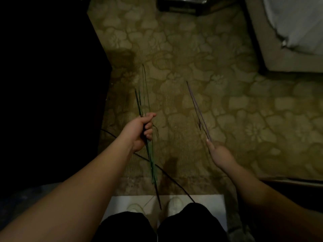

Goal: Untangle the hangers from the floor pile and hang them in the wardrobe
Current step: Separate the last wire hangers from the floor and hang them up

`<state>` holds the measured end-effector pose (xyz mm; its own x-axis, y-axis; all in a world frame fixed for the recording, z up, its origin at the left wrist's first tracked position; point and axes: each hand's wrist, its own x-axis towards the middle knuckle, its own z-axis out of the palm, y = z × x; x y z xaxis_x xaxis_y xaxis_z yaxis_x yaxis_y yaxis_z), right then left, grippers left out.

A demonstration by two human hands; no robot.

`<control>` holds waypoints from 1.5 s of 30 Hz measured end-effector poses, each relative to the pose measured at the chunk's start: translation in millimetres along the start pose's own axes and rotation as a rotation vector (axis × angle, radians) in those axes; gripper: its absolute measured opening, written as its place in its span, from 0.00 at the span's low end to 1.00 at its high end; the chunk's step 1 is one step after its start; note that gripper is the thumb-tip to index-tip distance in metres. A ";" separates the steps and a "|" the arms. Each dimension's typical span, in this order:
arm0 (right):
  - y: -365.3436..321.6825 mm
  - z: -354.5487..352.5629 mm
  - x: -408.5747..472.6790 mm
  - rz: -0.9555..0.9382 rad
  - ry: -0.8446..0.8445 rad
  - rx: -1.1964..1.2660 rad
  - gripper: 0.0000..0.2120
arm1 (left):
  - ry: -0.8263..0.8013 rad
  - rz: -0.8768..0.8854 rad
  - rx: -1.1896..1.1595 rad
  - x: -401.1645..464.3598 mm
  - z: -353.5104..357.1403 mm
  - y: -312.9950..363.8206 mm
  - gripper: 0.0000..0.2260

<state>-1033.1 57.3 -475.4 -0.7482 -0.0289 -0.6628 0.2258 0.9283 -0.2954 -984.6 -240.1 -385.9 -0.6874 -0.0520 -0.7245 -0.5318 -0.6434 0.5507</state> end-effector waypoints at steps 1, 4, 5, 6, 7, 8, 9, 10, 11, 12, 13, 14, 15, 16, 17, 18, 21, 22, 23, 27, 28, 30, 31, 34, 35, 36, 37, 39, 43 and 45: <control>-3.9 -8.4 -25.3 0.012 -0.001 0.027 0.37 | 0.022 -0.008 -0.016 -22.3 5.7 3.9 0.06; -12.6 -29.3 -98.3 0.000 0.009 0.080 0.36 | 0.076 -0.021 -0.013 -81.2 20.7 6.3 0.07; -17.1 -37.0 -124.0 -0.016 0.003 0.059 0.36 | 0.094 -0.015 -0.003 -103.4 24.0 7.7 0.08; -18.0 -42.7 -147.8 -0.039 -0.006 0.031 0.36 | 0.120 -0.017 0.003 -125.8 27.8 7.6 0.09; -17.2 -48.8 -169.3 -0.059 -0.017 0.000 0.36 | 0.146 -0.023 -0.002 -146.4 31.5 6.4 0.10; -16.0 -54.0 -188.0 -0.073 -0.017 -0.020 0.36 | 0.162 -0.029 -0.017 -166.2 34.5 4.9 0.10; -14.5 -58.3 -205.0 -0.085 -0.012 -0.031 0.36 | 0.174 -0.030 -0.038 -185.9 36.0 2.8 0.11; -13.4 -62.4 -221.3 -0.109 -0.005 -0.041 0.36 | 0.189 -0.029 -0.058 -203.4 36.4 -0.3 0.11; -12.4 -66.3 -237.9 -0.138 -0.004 -0.054 0.35 | 0.212 -0.032 -0.074 -220.2 35.4 -5.1 0.11; -9.7 -68.5 -253.4 -0.172 -0.013 -0.069 0.34 | 0.235 -0.034 -0.089 -236.4 34.0 -11.9 0.11; -5.7 -69.5 -266.5 -0.213 -0.020 -0.082 0.32 | 0.249 -0.025 -0.105 -251.1 30.8 -20.5 0.11; 0.3 -68.9 -278.5 -0.249 -0.026 -0.090 0.30 | 0.259 -0.010 -0.128 -264.3 27.0 -31.1 0.11; 5.1 -69.1 -290.9 -0.288 -0.033 -0.107 0.29 | 0.273 0.005 -0.154 -278.1 23.1 -42.5 0.10; 9.6 -69.8 -303.0 -0.327 -0.043 -0.141 0.29 | 0.290 0.014 -0.182 -293.1 18.9 -53.9 0.10; 15.0 -70.6 -315.5 -0.371 -0.054 -0.202 0.29 | 0.314 0.022 -0.210 -309.7 14.5 -66.0 0.10; 20.9 -71.3 -328.5 -0.423 -0.059 -0.276 0.29 | 0.340 0.032 -0.232 -327.1 10.4 -77.5 0.10; 33.2 -73.5 -372.5 -0.612 -0.029 -0.511 0.25 | 0.449 0.107 -0.299 -381.4 -6.5 -105.8 0.11; 37.2 -73.7 -385.3 -0.653 -0.007 -0.564 0.24 | 0.499 0.141 -0.327 -399.6 -12.3 -113.6 0.12; 39.7 -74.1 -398.6 -0.688 0.018 -0.606 0.23 | 0.548 0.175 -0.353 -418.1 -19.1 -121.9 0.12; 42.3 -67.6 -446.2 -0.824 0.015 -0.731 0.22 | 0.713 0.235 -0.436 -494.7 -45.0 -157.8 0.12; 41.0 -64.7 -457.1 -0.858 0.004 -0.765 0.22 | 0.751 0.227 -0.457 -513.5 -53.1 -168.0 0.12; 37.0 -55.8 -480.8 -0.944 -0.014 -0.854 0.23 | 0.820 0.220 -0.480 -548.9 -72.4 -191.4 0.16; 36.2 -49.3 -493.1 -0.985 -0.016 -0.896 0.24 | 0.855 0.220 -0.469 -565.7 -83.0 -204.7 0.19; 36.9 -26.8 -533.1 -1.116 -0.036 -0.982 0.25 | 0.964 0.230 -0.470 -616.8 -108.9 -251.7 0.18; 36.7 -17.6 -549.0 -1.171 -0.049 -1.009 0.25 | 0.987 0.240 -0.500 -635.9 -114.7 -268.9 0.14; 37.5 -7.7 -564.8 -1.222 -0.063 -1.034 0.24 | 0.998 0.252 -0.529 -656.1 -119.2 -287.2 0.12; 39.0 2.2 -580.0 -1.262 -0.076 -1.057 0.24 | 0.995 0.262 -0.551 -675.4 -123.4 -306.7 0.10; 45.9 26.1 -611.9 -1.343 -0.088 -1.109 0.24 | 0.959 0.281 -0.601 -715.8 -129.9 -350.2 0.10; 71.9 84.2 -675.9 -1.477 -0.104 -1.159 0.23 | 0.961 0.307 -0.671 -791.2 -137.0 -442.4 0.11; 89.1 114.4 -708.8 -1.532 -0.099 -1.152 0.23 | 0.990 0.309 -0.706 -829.6 -138.1 -491.3 0.11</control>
<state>-411.3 118.1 -110.6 0.1650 -0.9181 -0.3603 -0.9862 -0.1477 -0.0753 -84.8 13.7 -112.7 0.0931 -0.6271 -0.7734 0.1763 -0.7541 0.6327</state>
